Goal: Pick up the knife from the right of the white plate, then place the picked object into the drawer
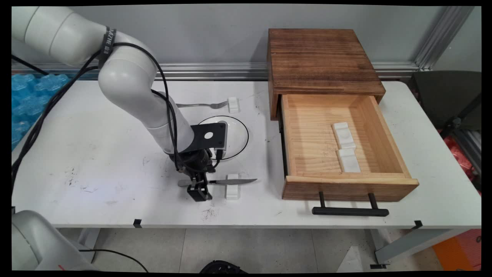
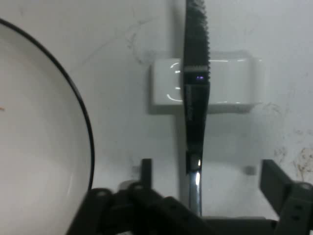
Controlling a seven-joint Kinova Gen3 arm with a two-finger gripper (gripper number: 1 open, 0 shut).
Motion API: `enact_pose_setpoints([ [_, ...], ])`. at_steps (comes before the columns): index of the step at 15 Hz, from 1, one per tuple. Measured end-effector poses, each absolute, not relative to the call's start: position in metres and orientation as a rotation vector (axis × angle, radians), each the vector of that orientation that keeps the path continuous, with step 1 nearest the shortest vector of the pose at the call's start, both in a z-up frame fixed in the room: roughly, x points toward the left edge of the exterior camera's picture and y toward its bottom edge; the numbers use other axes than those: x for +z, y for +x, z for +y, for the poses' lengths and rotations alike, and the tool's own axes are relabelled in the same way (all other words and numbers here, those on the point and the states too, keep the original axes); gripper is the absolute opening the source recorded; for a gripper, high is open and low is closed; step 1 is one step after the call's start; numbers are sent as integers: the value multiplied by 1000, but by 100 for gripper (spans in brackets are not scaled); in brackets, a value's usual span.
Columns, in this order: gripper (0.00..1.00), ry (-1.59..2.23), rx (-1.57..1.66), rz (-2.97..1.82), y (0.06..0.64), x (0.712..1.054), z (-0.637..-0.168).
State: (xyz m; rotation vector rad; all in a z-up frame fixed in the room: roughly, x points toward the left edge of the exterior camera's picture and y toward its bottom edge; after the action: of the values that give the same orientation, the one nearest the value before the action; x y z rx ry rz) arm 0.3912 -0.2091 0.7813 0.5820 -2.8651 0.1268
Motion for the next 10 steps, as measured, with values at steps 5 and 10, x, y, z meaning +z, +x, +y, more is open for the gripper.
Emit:
enact_pose_setpoints([
  [5,0,607,144,-2863,391,781,-209],
  [10,0,620,147,-2863,392,781,-208],
])
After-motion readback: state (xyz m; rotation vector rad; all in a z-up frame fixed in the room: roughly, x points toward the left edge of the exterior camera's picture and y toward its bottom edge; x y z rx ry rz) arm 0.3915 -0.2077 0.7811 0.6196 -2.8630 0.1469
